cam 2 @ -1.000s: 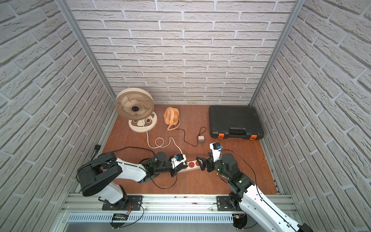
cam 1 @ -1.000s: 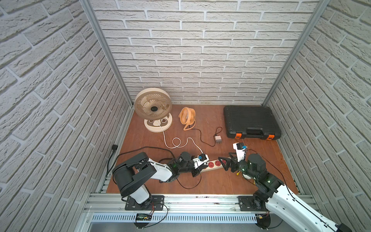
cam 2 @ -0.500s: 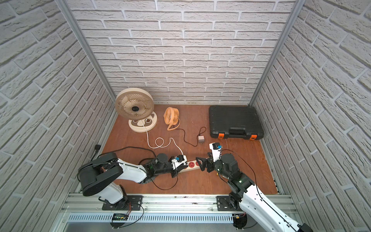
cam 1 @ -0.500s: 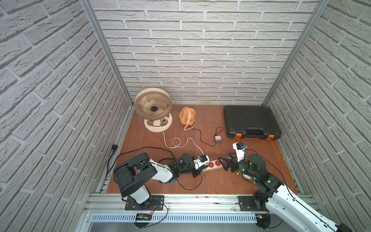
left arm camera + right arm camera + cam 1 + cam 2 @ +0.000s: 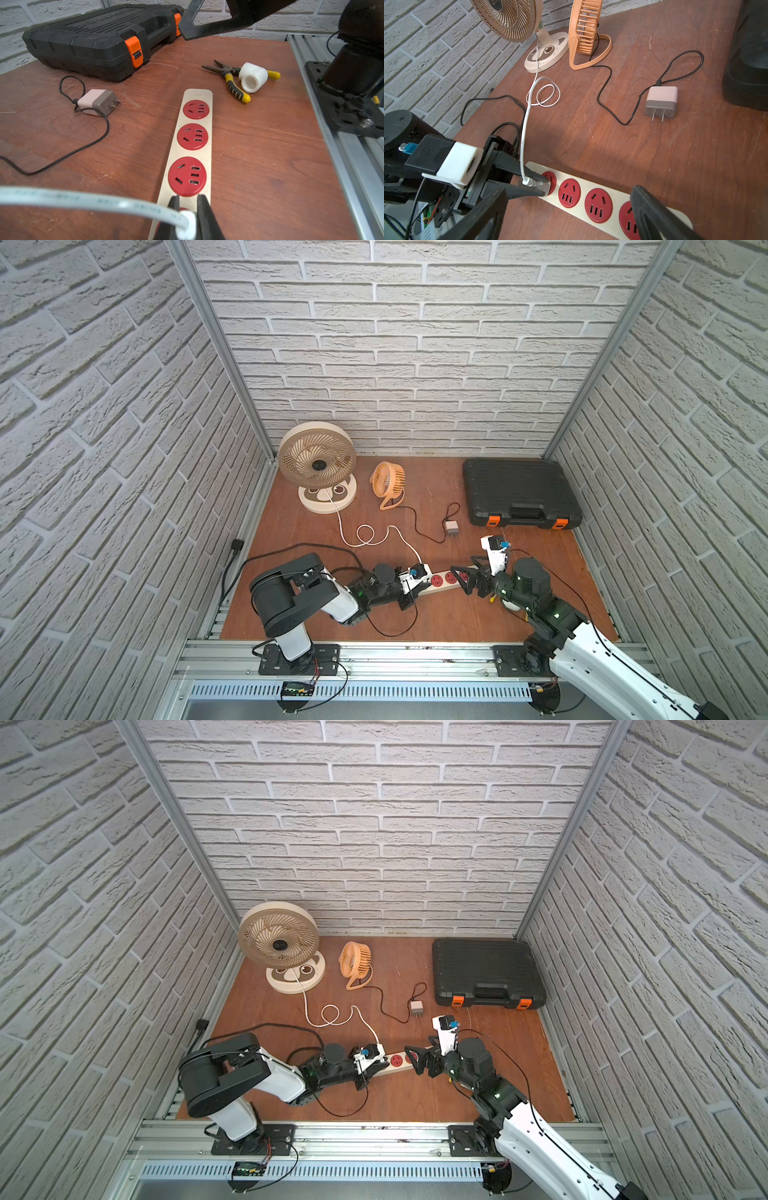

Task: Plug the desk fan into the power strip
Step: Insert the plug into the socket.

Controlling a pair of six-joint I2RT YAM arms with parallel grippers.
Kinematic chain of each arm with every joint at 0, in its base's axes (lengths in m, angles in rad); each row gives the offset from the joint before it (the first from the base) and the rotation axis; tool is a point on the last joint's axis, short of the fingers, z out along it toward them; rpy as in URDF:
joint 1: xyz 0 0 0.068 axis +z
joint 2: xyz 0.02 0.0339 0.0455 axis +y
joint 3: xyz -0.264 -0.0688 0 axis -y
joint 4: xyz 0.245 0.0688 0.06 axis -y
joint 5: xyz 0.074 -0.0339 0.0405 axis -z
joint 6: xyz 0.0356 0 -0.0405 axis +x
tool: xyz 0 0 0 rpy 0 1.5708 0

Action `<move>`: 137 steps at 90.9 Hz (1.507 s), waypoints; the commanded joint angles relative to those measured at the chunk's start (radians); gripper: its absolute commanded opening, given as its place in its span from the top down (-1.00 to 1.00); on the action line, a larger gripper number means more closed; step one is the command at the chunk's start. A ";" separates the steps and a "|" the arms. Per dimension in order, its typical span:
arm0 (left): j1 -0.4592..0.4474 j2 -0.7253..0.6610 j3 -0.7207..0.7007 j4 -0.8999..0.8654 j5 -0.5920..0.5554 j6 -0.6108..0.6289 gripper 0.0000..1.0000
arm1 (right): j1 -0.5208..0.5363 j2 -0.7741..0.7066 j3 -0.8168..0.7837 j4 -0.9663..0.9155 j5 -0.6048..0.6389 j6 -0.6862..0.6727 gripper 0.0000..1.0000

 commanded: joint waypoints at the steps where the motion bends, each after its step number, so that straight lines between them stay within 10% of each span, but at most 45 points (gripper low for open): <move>1: 0.003 0.031 -0.049 -0.182 -0.064 -0.010 1.00 | -0.003 0.003 -0.013 0.051 -0.012 -0.011 -0.93; 64: -0.007 0.077 -0.032 -0.228 -0.112 -0.003 1.00 | 0.002 0.248 0.056 0.029 -0.116 -0.025 -0.49; 111: -0.014 0.133 -0.029 -0.193 -0.125 0.003 1.00 | 0.162 0.394 0.183 -0.088 0.063 -0.046 -0.07; 137: -0.005 0.104 0.011 -0.321 -0.080 0.001 1.00 | 0.212 0.510 0.296 -0.053 -0.100 -0.231 0.18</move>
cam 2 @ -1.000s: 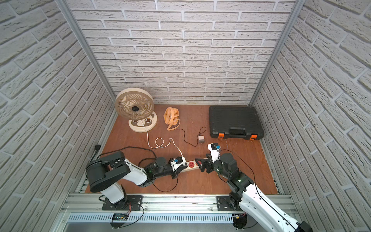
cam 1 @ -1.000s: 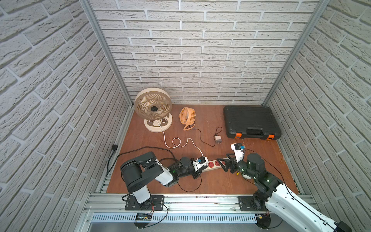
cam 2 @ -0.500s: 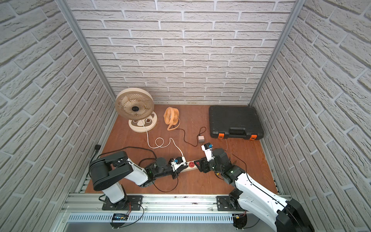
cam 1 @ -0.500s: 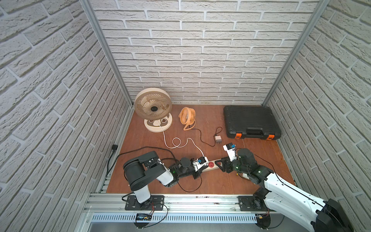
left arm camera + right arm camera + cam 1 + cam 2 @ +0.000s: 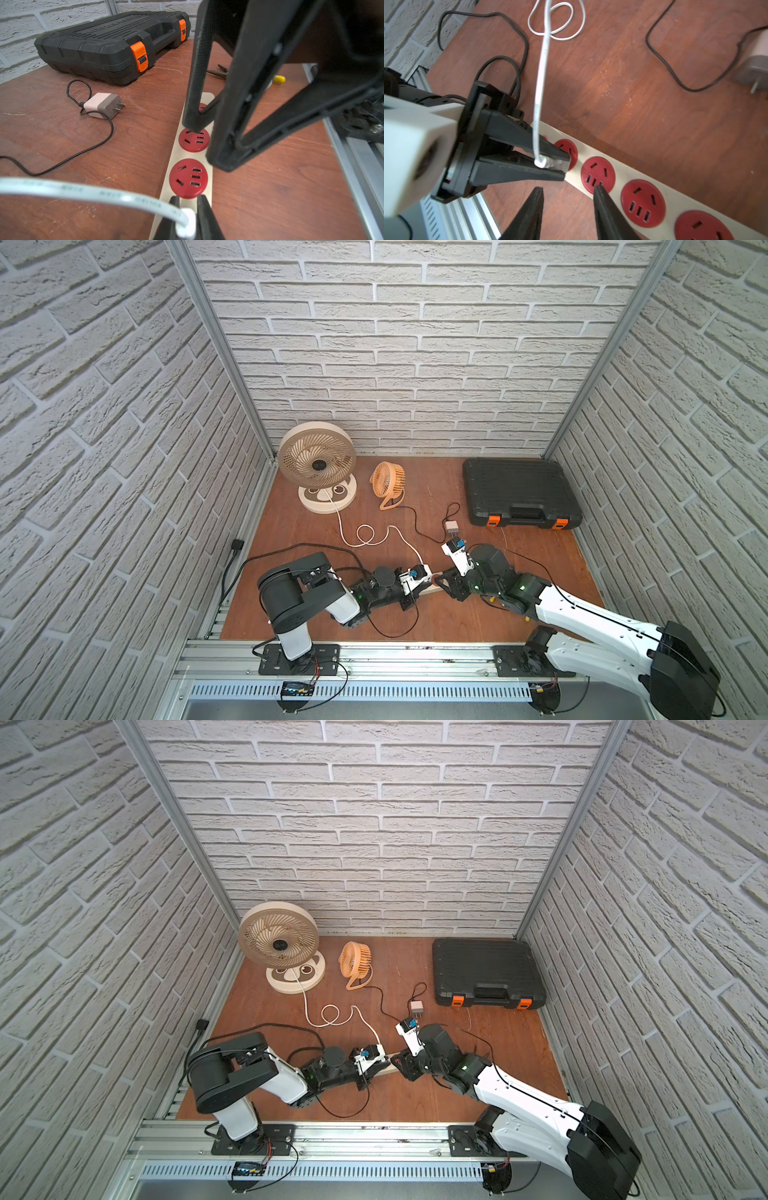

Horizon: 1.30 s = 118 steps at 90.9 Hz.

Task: Plug the desk fan into the power strip
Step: Insert the plug into the socket.

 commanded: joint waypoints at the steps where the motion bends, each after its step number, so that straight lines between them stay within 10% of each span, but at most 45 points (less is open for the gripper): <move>1: 0.014 0.059 0.006 -0.377 -0.037 -0.001 1.00 | 0.007 0.035 0.064 0.038 -0.083 -0.111 0.18; 45: 0.055 0.120 -0.008 -0.305 0.044 -0.055 1.00 | 0.017 0.207 0.135 0.013 -0.042 -0.138 0.40; 118: -0.044 0.140 -0.003 -0.347 -0.143 -0.038 1.00 | 0.138 0.295 0.112 -0.098 0.128 -0.025 0.94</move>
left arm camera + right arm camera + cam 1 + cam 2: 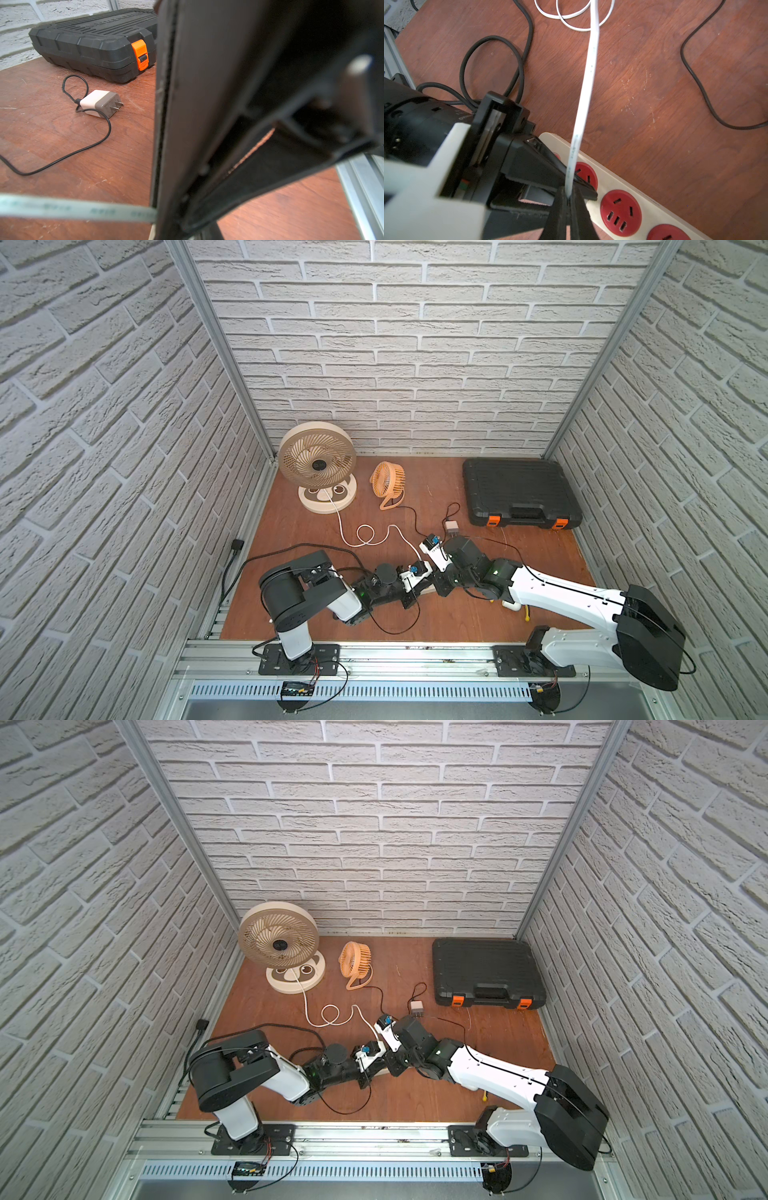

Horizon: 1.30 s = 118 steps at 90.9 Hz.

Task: Plug the desk fan into the power strip
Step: Insert the plug into the socket.

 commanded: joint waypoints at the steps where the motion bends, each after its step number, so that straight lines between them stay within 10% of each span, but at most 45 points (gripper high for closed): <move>1: -0.040 0.112 -0.021 -0.342 -0.146 0.011 1.00 | 0.038 0.055 -0.064 -0.032 0.022 0.021 0.93; 41: -0.103 0.261 -0.033 -0.215 -0.209 -0.051 1.00 | 0.083 0.027 -0.122 -0.019 0.035 0.090 0.94; 77: -0.102 0.111 0.050 -0.618 -0.243 -0.032 1.00 | 0.084 -0.015 -0.170 -0.027 0.042 0.180 0.94; 118: -0.139 0.188 0.035 -0.542 -0.306 -0.057 1.00 | 0.086 -0.043 -0.185 -0.029 0.018 0.201 0.94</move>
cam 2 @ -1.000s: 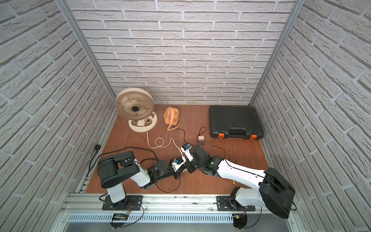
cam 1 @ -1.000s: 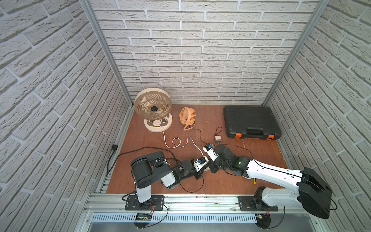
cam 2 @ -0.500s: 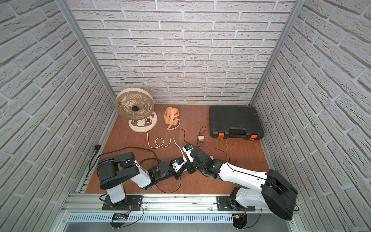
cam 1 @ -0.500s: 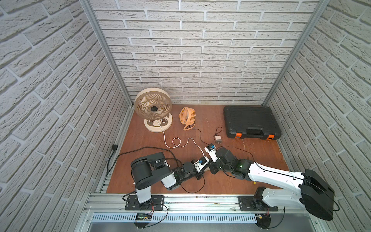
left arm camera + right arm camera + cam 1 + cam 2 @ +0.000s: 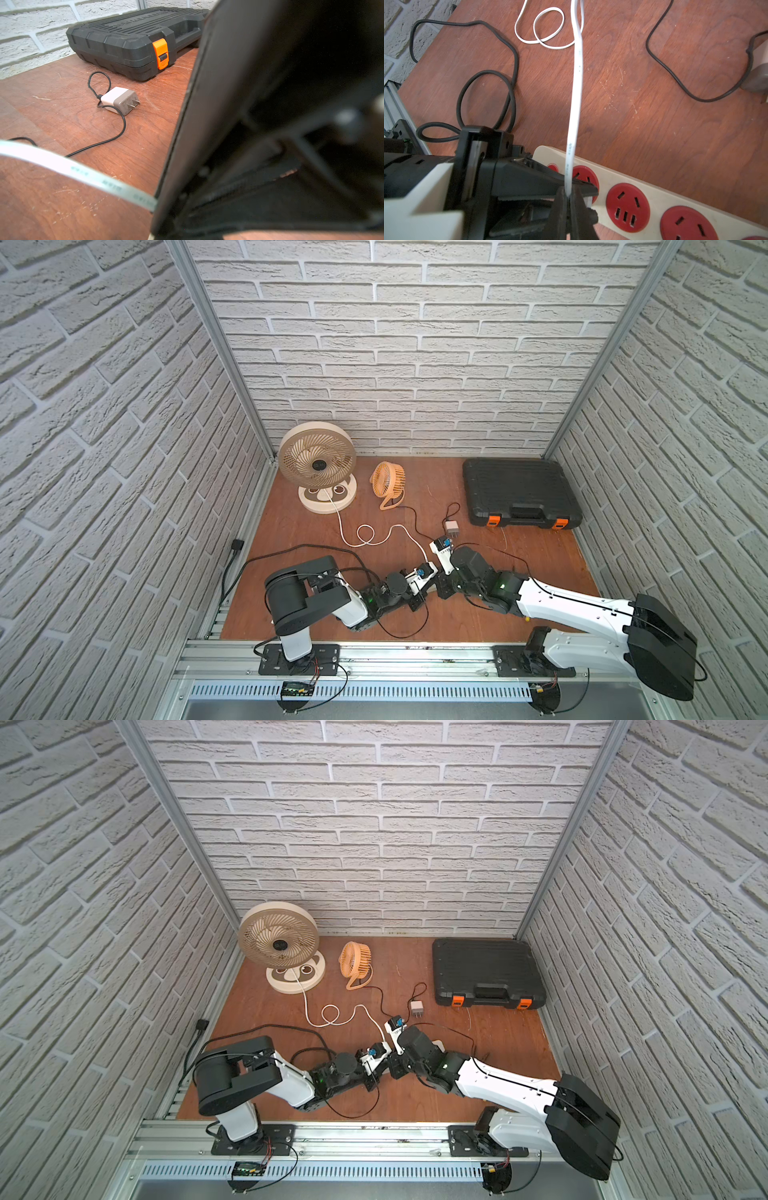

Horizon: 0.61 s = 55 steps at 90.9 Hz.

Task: Plug the desk fan into the power strip
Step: Insert the plug into the socket.

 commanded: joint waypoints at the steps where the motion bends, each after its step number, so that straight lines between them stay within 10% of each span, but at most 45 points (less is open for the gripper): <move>1: -0.022 0.166 -0.006 -0.510 -0.046 0.012 1.00 | 0.038 0.042 -0.055 -0.163 -0.107 -0.006 0.94; 55: -0.045 0.173 0.034 -0.627 -0.036 -0.018 1.00 | 0.038 0.053 -0.062 -0.150 -0.128 0.029 0.94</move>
